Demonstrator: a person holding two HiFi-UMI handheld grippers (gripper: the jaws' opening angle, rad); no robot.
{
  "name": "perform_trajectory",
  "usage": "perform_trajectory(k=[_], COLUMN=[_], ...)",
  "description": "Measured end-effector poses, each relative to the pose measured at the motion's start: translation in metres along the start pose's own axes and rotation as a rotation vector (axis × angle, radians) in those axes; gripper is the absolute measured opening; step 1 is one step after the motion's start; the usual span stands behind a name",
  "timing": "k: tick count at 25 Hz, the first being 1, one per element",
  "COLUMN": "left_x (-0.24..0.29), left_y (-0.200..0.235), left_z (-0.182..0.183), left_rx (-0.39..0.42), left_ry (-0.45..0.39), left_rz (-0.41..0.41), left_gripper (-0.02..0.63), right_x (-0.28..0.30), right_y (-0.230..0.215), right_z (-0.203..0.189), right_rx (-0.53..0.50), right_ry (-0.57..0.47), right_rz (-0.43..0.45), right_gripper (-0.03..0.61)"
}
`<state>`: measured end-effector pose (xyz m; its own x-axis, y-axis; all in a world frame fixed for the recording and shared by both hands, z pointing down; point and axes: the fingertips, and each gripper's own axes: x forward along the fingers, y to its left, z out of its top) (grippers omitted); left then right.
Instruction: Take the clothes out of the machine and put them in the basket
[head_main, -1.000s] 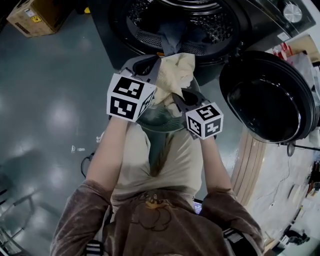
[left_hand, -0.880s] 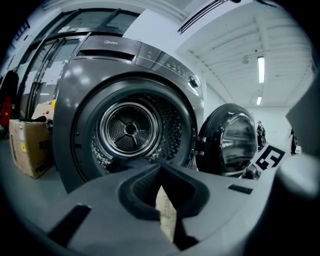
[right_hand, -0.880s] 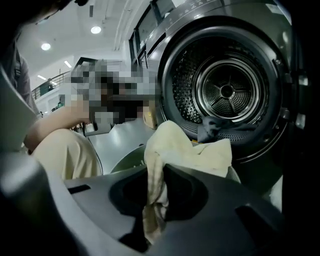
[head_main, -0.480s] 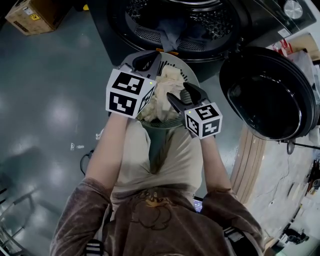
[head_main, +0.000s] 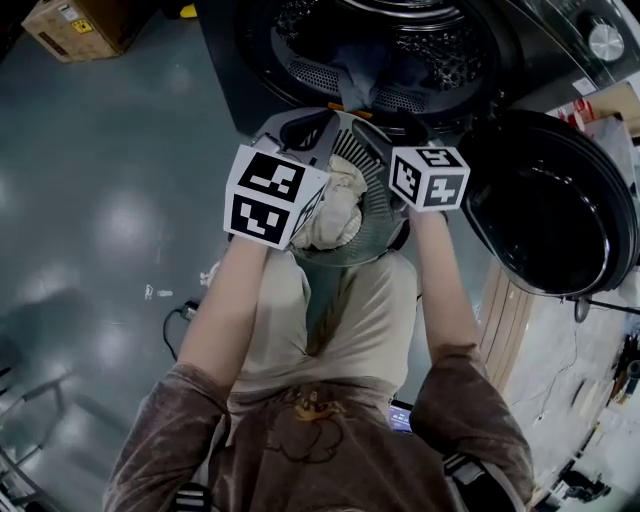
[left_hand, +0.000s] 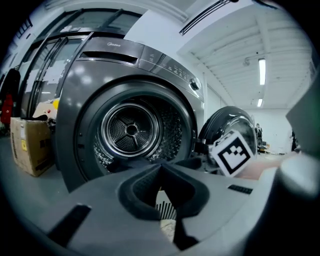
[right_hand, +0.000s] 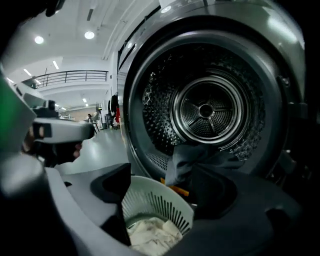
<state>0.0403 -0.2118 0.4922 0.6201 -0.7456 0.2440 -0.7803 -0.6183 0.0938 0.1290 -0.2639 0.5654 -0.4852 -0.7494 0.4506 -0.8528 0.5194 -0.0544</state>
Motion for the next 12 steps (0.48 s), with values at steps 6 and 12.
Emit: perform_trajectory(k=[6, 12], left_x=[0.0, 0.001], left_y=[0.003, 0.01], left_z=[0.0, -0.003], left_rx=[-0.003, -0.016], left_ry=[0.007, 0.016], left_rz=[-0.01, -0.031], left_gripper=[0.003, 0.003], right_x=[0.064, 0.128], right_y=[-0.034, -0.082], right_z=[0.035, 0.035], right_rx=[-0.037, -0.021], right_ry=[0.03, 0.131], right_rz=[-0.021, -0.071], right_gripper=[0.427, 0.474])
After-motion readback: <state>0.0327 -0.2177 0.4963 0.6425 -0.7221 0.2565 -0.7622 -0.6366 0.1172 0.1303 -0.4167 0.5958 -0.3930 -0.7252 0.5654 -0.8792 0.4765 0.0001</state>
